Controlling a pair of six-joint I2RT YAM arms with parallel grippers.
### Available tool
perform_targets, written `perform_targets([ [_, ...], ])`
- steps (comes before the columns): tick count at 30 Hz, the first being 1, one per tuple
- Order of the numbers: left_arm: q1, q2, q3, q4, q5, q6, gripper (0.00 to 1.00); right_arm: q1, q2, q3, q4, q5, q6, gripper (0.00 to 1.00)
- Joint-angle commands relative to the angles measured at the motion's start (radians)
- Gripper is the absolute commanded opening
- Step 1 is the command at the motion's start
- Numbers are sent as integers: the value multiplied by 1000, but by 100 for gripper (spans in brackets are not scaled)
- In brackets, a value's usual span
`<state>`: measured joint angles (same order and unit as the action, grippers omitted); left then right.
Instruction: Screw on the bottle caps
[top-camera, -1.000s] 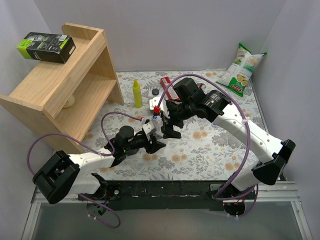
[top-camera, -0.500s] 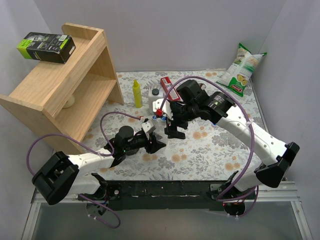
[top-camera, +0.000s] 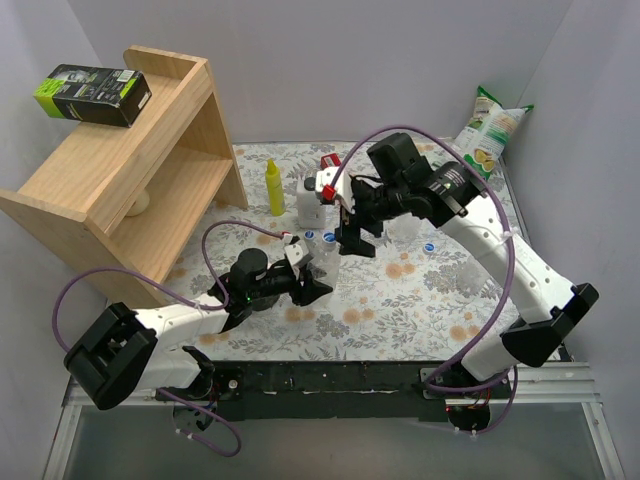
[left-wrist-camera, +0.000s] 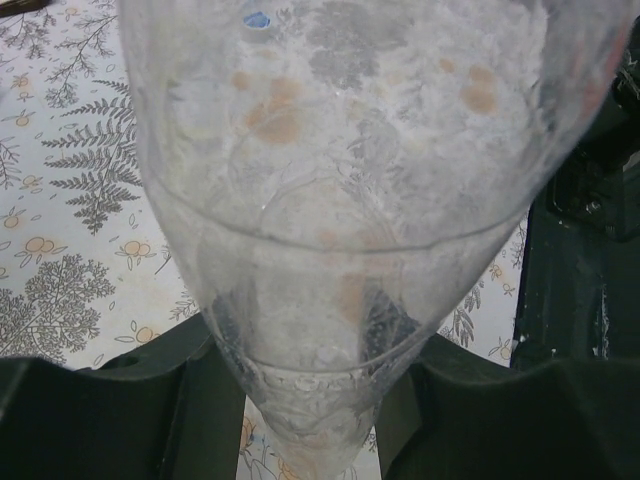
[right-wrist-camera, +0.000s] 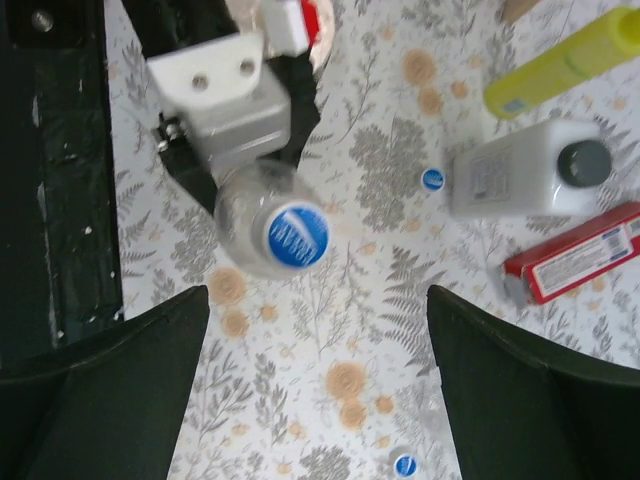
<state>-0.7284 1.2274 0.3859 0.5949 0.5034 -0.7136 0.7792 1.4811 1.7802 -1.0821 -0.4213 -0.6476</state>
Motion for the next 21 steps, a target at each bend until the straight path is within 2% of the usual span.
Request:
perform_targets([
  [1,3,4,51,-38,58,68,0,3,57,55,117,-99,-23,97],
  [5,3,7,59,-44,55,74,0,5,73,35,100,-198,-73,97],
  [9,3,15,64,-40,43,53,0,11,77,18,39,-234,-99,97],
  [21,6,21,59,-15,9,-47,0,12,50,-31,10,-234,-78,95],
])
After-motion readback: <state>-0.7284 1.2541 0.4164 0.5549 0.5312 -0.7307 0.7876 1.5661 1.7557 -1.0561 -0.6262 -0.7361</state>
